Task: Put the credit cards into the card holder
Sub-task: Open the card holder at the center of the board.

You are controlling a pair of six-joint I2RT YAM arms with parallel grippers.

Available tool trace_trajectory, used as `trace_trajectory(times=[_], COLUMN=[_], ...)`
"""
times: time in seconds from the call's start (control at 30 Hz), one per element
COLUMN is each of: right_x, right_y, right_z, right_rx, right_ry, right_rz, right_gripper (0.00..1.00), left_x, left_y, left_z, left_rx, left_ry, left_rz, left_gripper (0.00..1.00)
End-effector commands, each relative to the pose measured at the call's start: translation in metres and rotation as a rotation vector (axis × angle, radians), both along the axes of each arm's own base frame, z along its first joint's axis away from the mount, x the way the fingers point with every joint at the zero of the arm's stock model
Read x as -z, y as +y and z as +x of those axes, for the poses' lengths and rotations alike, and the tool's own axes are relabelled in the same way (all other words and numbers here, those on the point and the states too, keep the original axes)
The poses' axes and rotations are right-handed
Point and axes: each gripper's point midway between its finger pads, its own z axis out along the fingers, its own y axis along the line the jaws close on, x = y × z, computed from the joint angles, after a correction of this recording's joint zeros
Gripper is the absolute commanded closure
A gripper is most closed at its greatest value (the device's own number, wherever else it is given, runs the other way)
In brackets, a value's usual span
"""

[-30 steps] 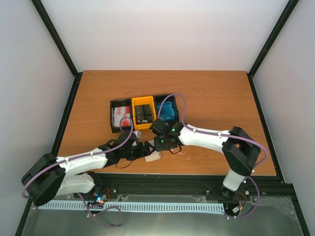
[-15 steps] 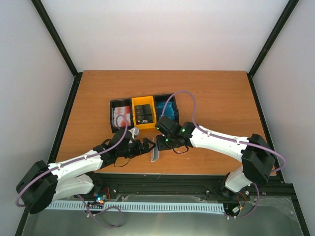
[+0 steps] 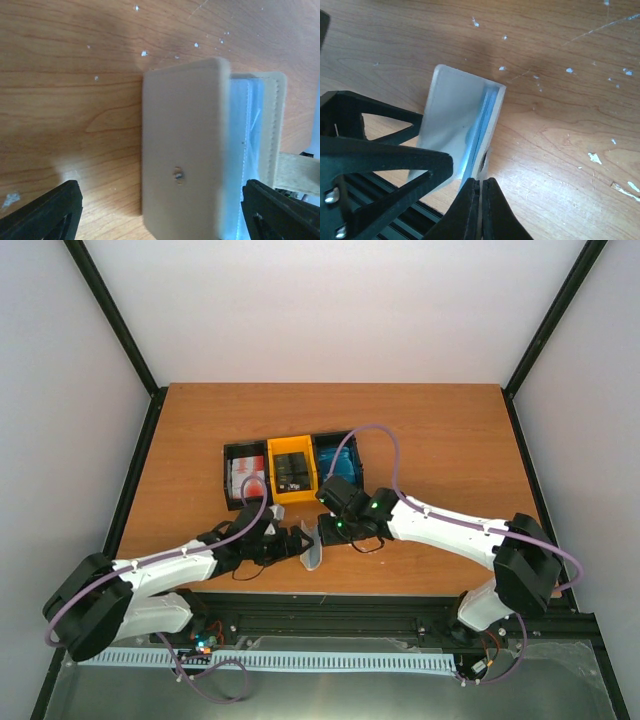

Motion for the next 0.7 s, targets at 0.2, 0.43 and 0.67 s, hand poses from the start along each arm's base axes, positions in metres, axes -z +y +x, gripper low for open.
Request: trace_trajectory(times=[0.2, 0.43, 0.67], right_x=[-0.010, -0.004, -0.004], right_y=[-0.003, -0.007, -0.007], right_z=[0.004, 0.005, 0.006], right_rx=[-0.002, 0.007, 0.001], right_ry=[-0.031, -0.027, -0.031], right_rz=[0.007, -0.024, -0.026], right_gripper=[0.97, 0.97, 0.97], left_x=[-0.020, -0.013, -0.019], left_y=[-0.008, -0.012, -0.010], left_z=[0.016, 0.012, 0.017], left_rx=[0.012, 0.035, 0.010], left_ry=[-0.059, -0.030, -0.040], left_rz=[-0.025, -0.038, -0.026], left_gripper=[0.08, 0.29, 0.17])
